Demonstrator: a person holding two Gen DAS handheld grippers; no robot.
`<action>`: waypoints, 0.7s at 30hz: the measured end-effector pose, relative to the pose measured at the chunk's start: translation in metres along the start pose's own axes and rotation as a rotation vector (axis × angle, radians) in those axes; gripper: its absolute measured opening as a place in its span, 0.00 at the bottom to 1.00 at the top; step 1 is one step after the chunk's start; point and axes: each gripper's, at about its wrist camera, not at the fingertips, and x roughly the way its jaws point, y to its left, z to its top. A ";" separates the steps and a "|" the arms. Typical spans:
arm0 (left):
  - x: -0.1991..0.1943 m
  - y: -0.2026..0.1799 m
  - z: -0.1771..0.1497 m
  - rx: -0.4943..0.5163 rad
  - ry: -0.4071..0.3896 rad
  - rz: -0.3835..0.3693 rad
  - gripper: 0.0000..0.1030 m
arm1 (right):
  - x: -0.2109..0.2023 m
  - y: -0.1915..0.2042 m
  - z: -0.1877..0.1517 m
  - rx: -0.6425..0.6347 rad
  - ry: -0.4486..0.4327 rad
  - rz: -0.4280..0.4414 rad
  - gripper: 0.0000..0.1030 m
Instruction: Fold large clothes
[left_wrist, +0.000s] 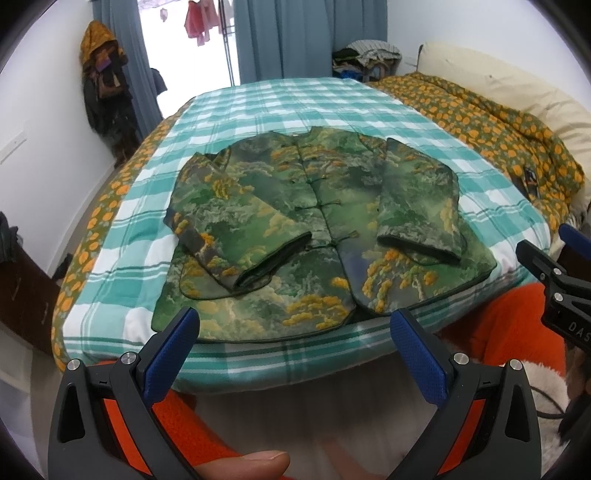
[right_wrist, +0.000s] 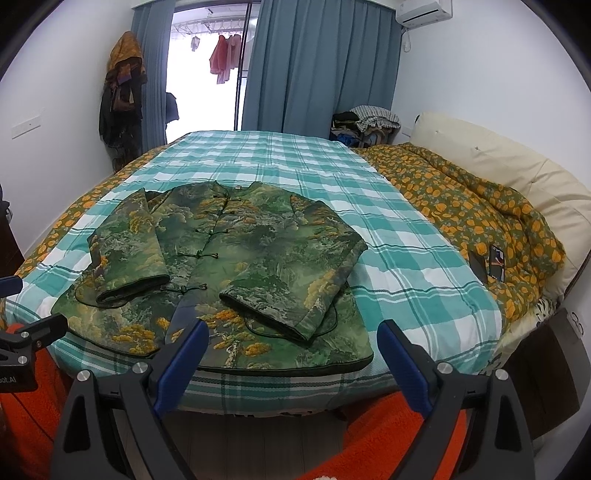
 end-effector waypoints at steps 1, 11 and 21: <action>0.000 0.000 0.000 -0.001 0.001 -0.001 1.00 | 0.000 0.000 0.000 -0.002 0.000 0.000 0.92; 0.000 -0.001 -0.002 -0.001 0.005 -0.004 1.00 | 0.000 0.005 -0.004 -0.017 0.008 0.006 0.92; 0.002 -0.001 -0.004 -0.001 0.010 -0.007 1.00 | 0.000 0.007 -0.006 -0.014 0.014 0.012 0.92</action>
